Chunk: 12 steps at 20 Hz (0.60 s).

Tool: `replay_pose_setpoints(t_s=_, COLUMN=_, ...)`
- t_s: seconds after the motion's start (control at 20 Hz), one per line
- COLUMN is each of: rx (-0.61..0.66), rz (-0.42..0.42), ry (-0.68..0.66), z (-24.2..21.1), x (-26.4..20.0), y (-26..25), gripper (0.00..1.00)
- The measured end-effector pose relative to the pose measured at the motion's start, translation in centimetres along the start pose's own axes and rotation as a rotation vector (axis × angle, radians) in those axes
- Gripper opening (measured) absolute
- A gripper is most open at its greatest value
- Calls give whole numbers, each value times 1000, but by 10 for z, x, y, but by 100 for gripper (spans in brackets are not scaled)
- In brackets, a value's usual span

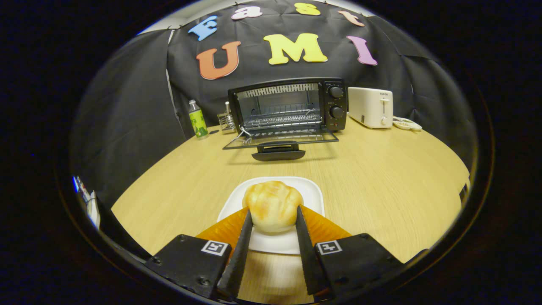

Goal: Open the toaster oven, put the food inside, and close the toaster oven door.

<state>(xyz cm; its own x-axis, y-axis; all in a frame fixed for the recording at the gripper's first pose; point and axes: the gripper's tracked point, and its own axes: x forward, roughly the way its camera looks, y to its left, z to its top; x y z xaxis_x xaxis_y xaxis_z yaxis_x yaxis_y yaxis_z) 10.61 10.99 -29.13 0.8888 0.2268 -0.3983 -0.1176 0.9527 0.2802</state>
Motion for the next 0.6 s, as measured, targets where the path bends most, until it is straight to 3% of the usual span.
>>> replay_pose_setpoints(t_s=0.15, rx=95, rz=42, ry=-69, z=32, x=-6, y=13, gripper=51)
replay_pose_setpoints(t_s=0.3, rx=244, rz=82, ry=-125, z=71, x=2, y=23, gripper=47)
replay_pose_setpoints(t_s=0.45, rx=435, rz=126, ry=-152, z=112, x=22, y=31, gripper=46)
replay_pose_setpoints(t_s=0.6, rx=523, rz=106, ry=-194, z=150, x=50, y=26, gripper=46)
